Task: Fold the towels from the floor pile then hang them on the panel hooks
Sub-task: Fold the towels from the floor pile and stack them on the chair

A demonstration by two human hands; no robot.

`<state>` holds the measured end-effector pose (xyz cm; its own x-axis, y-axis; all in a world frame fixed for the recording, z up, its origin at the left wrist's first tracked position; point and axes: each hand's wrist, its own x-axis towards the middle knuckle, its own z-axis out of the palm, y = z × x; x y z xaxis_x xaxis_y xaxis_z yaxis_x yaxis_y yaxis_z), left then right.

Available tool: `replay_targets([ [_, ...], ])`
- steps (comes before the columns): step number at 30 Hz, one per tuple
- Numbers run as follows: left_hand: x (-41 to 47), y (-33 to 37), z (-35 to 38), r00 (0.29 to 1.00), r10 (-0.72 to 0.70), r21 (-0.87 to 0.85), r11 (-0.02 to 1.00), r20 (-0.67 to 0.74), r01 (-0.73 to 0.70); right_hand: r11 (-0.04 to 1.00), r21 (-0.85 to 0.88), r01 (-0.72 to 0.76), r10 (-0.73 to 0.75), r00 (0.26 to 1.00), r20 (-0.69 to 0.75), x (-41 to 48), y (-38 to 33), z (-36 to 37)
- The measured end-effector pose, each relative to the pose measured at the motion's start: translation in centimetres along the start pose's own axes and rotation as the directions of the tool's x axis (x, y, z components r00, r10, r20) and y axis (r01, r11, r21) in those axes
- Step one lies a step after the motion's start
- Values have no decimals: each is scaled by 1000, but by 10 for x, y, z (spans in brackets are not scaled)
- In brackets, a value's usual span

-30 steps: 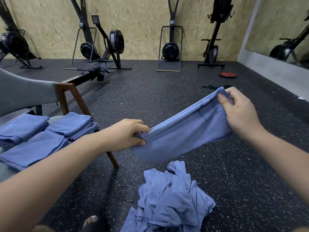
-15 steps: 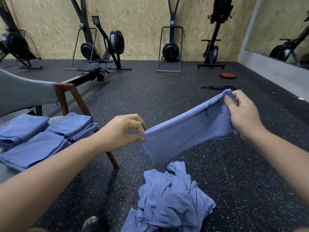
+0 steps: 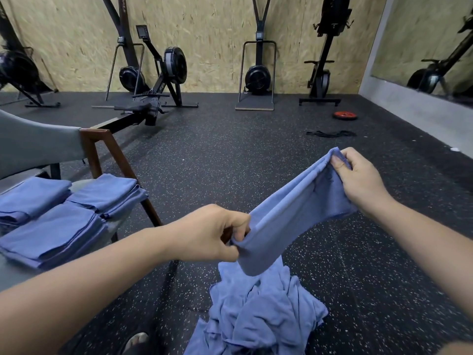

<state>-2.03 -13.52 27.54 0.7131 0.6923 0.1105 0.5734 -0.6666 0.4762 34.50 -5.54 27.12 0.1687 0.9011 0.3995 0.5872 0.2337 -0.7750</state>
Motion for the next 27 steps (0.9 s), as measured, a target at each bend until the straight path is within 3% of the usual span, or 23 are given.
replay_targets([
  [4,4,-3,10,996,-23,127,992,82,13,1000,4,-4,4,1000,-2,-1,-2,2],
  [12,7,-42,10,982,-187,417,895,34,157,1000,-17,21,-20,999,24,-6,-6,0],
  [18,5,-56,9,989,-144,524,843,13,116,1000,-10,27,-27,1000,3,-4,-3,0],
  [21,4,-52,6,996,-83,539,838,-22,82,1000,-3,21,-21,1000,-2,-3,-1,0],
  [23,3,-53,4,991,-123,504,854,-44,128,1000,8,18,-18,1000,-8,-2,1,-1],
  [27,5,-60,-1,939,-273,212,925,-210,316,999,51,0,2,999,-42,-1,5,-2],
])
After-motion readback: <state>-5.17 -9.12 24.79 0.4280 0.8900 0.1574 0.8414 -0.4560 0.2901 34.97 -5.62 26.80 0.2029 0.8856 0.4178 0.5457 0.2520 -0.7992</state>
